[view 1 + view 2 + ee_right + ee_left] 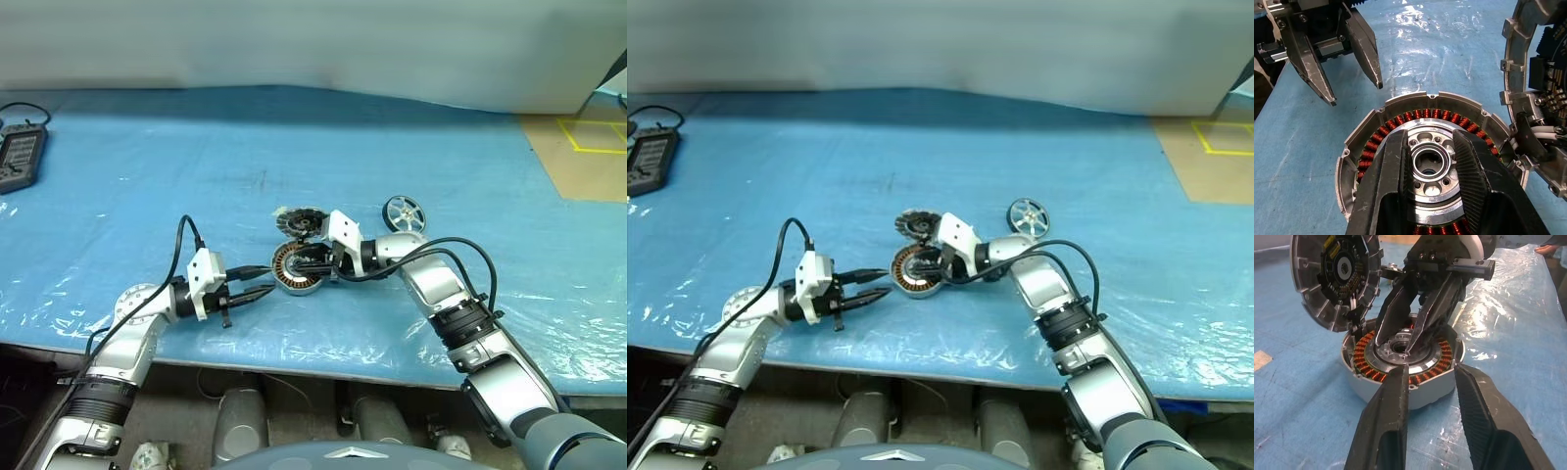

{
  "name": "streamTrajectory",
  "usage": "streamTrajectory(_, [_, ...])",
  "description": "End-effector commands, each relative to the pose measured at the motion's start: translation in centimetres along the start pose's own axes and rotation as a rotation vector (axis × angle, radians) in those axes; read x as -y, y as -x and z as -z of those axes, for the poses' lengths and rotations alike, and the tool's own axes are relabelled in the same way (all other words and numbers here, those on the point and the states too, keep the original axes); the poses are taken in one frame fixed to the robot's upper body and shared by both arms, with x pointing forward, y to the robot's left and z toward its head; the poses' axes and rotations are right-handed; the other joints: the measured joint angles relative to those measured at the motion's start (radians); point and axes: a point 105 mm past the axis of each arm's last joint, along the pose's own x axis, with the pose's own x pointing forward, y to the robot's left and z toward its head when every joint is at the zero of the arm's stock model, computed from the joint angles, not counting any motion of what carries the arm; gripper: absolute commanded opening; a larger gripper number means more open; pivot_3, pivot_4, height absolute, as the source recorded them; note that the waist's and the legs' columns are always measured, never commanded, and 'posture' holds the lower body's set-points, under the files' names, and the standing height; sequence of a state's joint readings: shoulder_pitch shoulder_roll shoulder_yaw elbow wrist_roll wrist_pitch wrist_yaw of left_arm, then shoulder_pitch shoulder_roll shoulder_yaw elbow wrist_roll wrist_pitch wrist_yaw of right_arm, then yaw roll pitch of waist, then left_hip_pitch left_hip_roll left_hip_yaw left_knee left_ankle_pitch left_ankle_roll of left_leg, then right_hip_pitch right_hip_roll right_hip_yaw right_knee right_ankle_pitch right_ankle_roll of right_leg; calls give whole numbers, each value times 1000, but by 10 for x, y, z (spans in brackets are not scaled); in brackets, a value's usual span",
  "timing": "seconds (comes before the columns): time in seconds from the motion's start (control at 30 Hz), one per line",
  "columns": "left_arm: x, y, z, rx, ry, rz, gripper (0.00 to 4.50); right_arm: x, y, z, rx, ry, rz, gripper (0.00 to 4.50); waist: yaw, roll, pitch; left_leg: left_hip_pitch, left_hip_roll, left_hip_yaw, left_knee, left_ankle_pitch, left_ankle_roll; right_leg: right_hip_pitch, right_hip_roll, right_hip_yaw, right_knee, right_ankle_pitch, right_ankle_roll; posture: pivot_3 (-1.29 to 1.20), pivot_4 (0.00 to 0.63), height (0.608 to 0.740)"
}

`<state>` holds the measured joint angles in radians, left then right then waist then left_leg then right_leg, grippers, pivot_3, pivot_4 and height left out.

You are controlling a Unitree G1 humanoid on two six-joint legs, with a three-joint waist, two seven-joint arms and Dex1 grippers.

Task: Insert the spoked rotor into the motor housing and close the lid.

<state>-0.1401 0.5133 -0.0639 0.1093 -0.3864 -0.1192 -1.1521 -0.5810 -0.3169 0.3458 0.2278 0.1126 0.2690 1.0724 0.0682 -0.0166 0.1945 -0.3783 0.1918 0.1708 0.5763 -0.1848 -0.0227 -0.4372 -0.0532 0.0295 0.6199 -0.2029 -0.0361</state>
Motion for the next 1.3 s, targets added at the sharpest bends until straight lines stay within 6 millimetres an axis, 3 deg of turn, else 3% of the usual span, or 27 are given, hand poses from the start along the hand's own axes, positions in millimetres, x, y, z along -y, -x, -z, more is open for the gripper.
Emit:
streamTrajectory(0.03, [-3,2,-7,15,-36,-9,1537,3,2,-11,31,34,5,1495,0,0,0,0,0,0,0,0,0,0,0,0,0,0,0,0,150,740])
streamTrajectory(0.17, [-3,1,-9,17,-39,-11,1537,3,3,-14,42,33,-2,1495,0,0,0,0,0,0,0,0,0,0,0,0,0,0,0,0,150,740])
streamTrajectory(0.27, [-2,-1,-12,19,-39,-9,1537,2,8,-21,73,30,-13,827,0,0,0,0,0,0,0,0,0,0,0,0,0,0,0,0,150,740])
streamTrajectory(0.33, [-1,-1,-13,21,-38,-8,1537,2,11,-24,82,32,-12,121,0,0,0,0,0,0,0,0,0,0,0,0,0,0,0,0,150,740])
streamTrajectory(0.37, [-1,-2,-14,22,-37,-6,1537,2,15,-26,90,33,-11,28,0,0,0,0,0,0,0,0,0,0,0,0,0,0,0,0,150,740])
streamTrajectory(0.6, [1,-3,-19,30,-21,16,1537,-1,53,-23,61,9,1,28,2,0,0,0,0,0,0,0,0,1,0,0,0,0,0,0,150,740])
streamTrajectory(0.7, [1,-4,-20,33,-18,19,1537,7,72,-18,22,-8,52,28,2,0,0,0,0,0,0,0,0,1,0,0,0,0,0,0,150,740])
streamTrajectory(0.83, [-1,-6,-18,31,-17,23,1537,56,115,-8,-85,21,315,28,0,0,0,1,0,0,0,0,0,1,0,1,0,0,0,0,150,740])
streamTrajectory(0.97, [-2,-8,-18,33,-17,25,1537,76,142,-9,-132,51,404,871,1,0,0,1,-1,0,1,1,-1,2,0,1,0,0,0,0,150,740])
streamTrajectory(1.17, [0,-9,-18,36,-20,24,1537,93,161,10,-256,78,486,2902,2,0,0,1,-1,0,1,0,0,1,1,0,0,0,-1,0,150,740])
streamTrajectory(1.3, [0,-7,-17,31,-23,18,1537,93,166,18,-264,47,488,2902,1,0,0,1,-1,0,1,0,0,1,0,0,0,0,-1,0,150,740])
